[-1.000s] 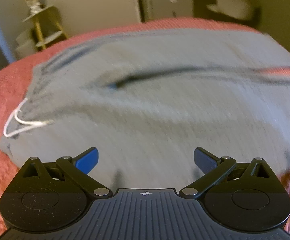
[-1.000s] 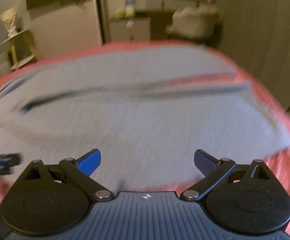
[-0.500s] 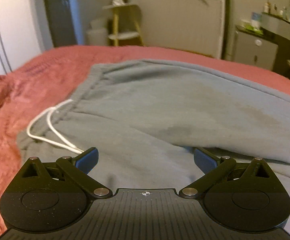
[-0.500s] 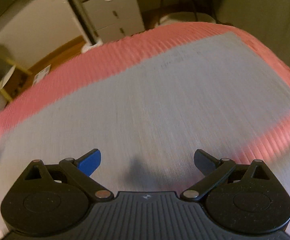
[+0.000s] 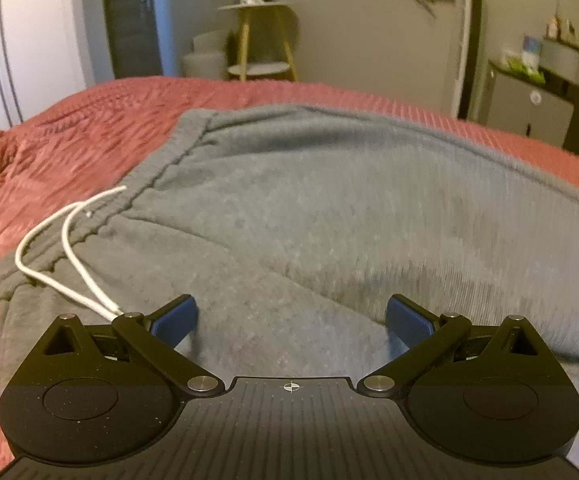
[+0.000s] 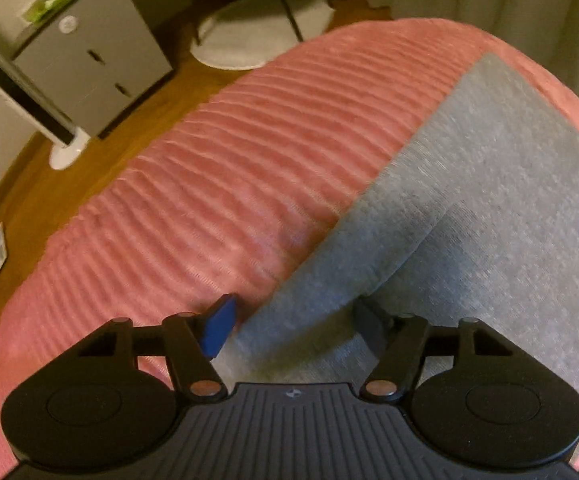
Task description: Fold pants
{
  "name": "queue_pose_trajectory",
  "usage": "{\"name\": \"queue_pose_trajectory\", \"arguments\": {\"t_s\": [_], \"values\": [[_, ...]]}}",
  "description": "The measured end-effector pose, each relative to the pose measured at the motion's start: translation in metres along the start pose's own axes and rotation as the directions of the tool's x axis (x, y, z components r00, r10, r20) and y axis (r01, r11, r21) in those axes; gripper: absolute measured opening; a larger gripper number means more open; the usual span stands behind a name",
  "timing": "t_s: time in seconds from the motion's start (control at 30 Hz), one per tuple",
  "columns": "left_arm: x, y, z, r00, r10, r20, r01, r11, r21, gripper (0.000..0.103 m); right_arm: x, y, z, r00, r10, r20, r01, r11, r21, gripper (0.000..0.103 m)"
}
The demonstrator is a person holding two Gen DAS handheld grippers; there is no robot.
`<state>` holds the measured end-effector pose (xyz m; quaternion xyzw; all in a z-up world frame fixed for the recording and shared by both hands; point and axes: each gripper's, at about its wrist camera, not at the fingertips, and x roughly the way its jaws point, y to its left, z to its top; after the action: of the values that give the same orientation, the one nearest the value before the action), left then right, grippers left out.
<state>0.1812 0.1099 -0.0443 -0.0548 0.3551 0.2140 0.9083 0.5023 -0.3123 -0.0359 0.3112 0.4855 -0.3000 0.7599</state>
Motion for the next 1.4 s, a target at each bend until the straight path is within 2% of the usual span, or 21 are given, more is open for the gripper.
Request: {"name": "queue_pose_trajectory", "arguments": {"t_s": [0.07,0.1,0.13,0.17,0.23,0.37,0.43,0.5,0.6,0.7,0.8,0.9,0.93,0.97,1.03,1.1,1.13,1.23,1.3,1.33,1.4], "values": [[0.000,-0.001,-0.003,1.000,0.005,-0.010,-0.005,1.000,0.020,0.103,0.000,-0.001,0.004,1.000,-0.004,-0.014,0.004,0.999,0.038,0.067],[-0.001,-0.001,-0.004,1.000,0.003,-0.008,-0.003,1.000,0.017,0.103,0.001,-0.002,0.004,1.000,-0.009,-0.012,0.009,0.999,0.034,0.061],[-0.002,0.000,-0.005,1.000,-0.001,-0.003,0.001,1.000,0.012,0.103,0.000,-0.001,0.000,1.000,-0.029,-0.001,0.029,1.000,0.009,0.043],[-0.003,0.000,-0.005,1.000,-0.001,-0.005,0.001,1.000,0.010,0.103,-0.002,-0.001,-0.006,0.998,-0.061,0.025,0.062,0.997,-0.036,0.035],[-0.004,0.002,-0.005,1.000,0.008,-0.006,-0.008,1.000,0.005,0.103,-0.009,-0.010,-0.015,0.997,-0.037,0.065,0.042,0.996,-0.082,0.009],[-0.013,0.004,-0.006,0.999,0.025,0.033,-0.025,1.000,0.003,0.103,-0.049,-0.058,-0.035,0.985,0.140,0.103,-0.129,0.986,-0.105,0.005],[-0.019,0.009,-0.004,0.998,0.027,0.059,-0.026,0.999,-0.018,0.103,-0.080,-0.088,-0.059,0.966,0.219,0.138,-0.198,0.969,-0.146,0.005],[-0.027,0.017,-0.001,0.996,0.035,0.085,-0.030,0.998,-0.060,0.103,-0.122,-0.135,-0.103,0.933,0.313,0.180,-0.279,0.941,-0.190,0.004],[-0.041,0.031,0.007,0.992,0.034,0.122,-0.018,0.992,-0.126,0.103,-0.163,-0.201,-0.188,0.929,0.320,0.189,-0.260,0.923,-0.283,0.003],[-0.056,0.047,0.015,0.983,0.004,0.183,0.029,0.984,-0.177,0.103,-0.165,-0.262,-0.269,0.964,0.220,0.146,-0.159,0.925,-0.344,0.000],[-0.058,0.059,0.026,0.981,-0.061,0.184,0.095,0.979,-0.182,0.103,-0.143,-0.313,-0.300,0.981,0.183,0.065,-0.158,0.946,-0.282,0.000],[-0.052,0.064,0.043,0.984,-0.119,0.133,0.139,0.977,-0.160,0.103,-0.154,-0.323,-0.288,0.953,0.250,0.171,-0.208,0.950,-0.231,0.006],[-0.045,0.067,0.051,0.982,-0.164,0.098,0.179,0.968,-0.175,0.103,-0.159,-0.313,-0.283,0.933,0.271,0.237,-0.212,0.946,-0.247,0.015],[-0.034,0.069,0.058,0.974,-0.218,0.058,0.225,0.954,-0.196,0.103,-0.162,-0.300,-0.275,0.906,0.282,0.315,-0.209,0.946,-0.248,0.025],[-0.006,0.067,0.078,0.946,-0.319,-0.057,0.297,0.923,-0.246,0.103,-0.166,-0.274,-0.265,0.853,0.300,0.426,-0.216,0.948,-0.234,0.083],[0.019,0.060,0.098,0.928,-0.345,-0.143,0.301,0.918,-0.259,0.103,-0.158,-0.247,-0.255,0.801,0.335,0.496,-0.243,0.939,-0.242,0.091],[0.028,0.057,0.107,0.923,-0.353,-0.153,0.309,0.916,-0.255,0.103,-0.149,-0.234,-0.249,0.794,0.351,0.497,-0.244,0.932,-0.268,0.091],[0.055,0.046,0.134,0.921,-0.353,-0.168,0.310,0.921,-0.234,0.103,-0.114,-0.218,-0.240,0.815,0.352,0.460,-0.220,0.923,-0.317,0.091],[0.077,0.039,0.149,0.917,-0.354,-0.182,0.308,0.921,-0.239,0.103,-0.097,-0.223,-0.244,0.820,0.306,0.484,-0.152,0.931,-0.330,0.091],[0.091,0.034,0.158,0.918,-0.345,-0.193,0.298,0.925,-0.236,0.103,-0.086,-0.225,-0.241,0.828,0.261,0.497,-0.101,0.940,-0.325,0.091],[0.113,0.031,0.167,0.931,-0.272,-0.243,0.219,0.949,-0.226,0.103,-0.081,-0.229,-0.239,0.837,0.236,0.494,-0.070,0.941,-0.331,0.091]]}}
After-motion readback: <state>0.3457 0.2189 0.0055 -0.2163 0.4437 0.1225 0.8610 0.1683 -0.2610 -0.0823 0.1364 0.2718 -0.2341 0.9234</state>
